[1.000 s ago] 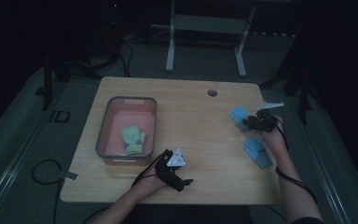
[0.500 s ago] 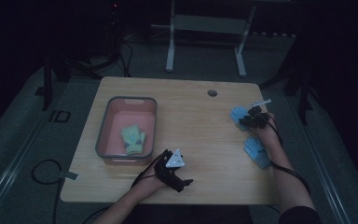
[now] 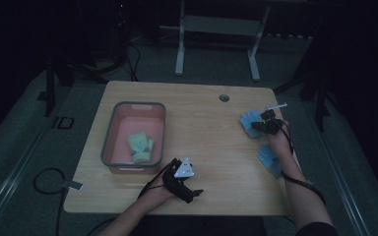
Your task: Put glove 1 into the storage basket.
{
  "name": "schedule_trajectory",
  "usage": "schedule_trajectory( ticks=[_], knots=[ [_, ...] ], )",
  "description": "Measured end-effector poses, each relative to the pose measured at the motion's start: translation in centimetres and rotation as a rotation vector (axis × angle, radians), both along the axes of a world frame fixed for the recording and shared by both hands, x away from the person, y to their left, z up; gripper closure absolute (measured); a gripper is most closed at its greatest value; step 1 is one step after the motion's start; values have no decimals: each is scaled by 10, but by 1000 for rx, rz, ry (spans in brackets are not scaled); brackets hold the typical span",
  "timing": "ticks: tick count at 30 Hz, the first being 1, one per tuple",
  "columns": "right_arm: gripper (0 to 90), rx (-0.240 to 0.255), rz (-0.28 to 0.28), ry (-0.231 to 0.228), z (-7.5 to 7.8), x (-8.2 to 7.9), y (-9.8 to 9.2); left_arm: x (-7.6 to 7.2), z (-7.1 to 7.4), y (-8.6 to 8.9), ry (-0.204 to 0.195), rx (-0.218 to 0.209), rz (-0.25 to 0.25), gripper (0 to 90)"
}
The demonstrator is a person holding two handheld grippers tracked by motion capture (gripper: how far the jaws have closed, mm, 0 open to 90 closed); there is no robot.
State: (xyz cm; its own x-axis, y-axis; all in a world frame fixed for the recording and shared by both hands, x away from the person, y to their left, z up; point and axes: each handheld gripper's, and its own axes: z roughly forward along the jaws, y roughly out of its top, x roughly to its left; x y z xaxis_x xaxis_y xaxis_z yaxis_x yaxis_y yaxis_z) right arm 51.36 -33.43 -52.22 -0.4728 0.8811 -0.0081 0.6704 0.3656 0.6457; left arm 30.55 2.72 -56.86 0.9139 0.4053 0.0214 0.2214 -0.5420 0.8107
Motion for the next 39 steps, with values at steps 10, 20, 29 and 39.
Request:
schedule_trajectory(
  ticks=[10,20,29,39],
  knots=[
    [878,42,-3,-60,34,-56,48,-1,3,3,-19,-8,15,23],
    [878,59,-13,-84,49,-109,85,-3,6,2,-40,-10,16,23],
    [877,84,-41,-105,43,-135,109,-3,7,7,-52,-10,26,23],
    [877,96,-78,-86,31,-148,120,-3,6,9,-58,-13,19,22]
  ],
)
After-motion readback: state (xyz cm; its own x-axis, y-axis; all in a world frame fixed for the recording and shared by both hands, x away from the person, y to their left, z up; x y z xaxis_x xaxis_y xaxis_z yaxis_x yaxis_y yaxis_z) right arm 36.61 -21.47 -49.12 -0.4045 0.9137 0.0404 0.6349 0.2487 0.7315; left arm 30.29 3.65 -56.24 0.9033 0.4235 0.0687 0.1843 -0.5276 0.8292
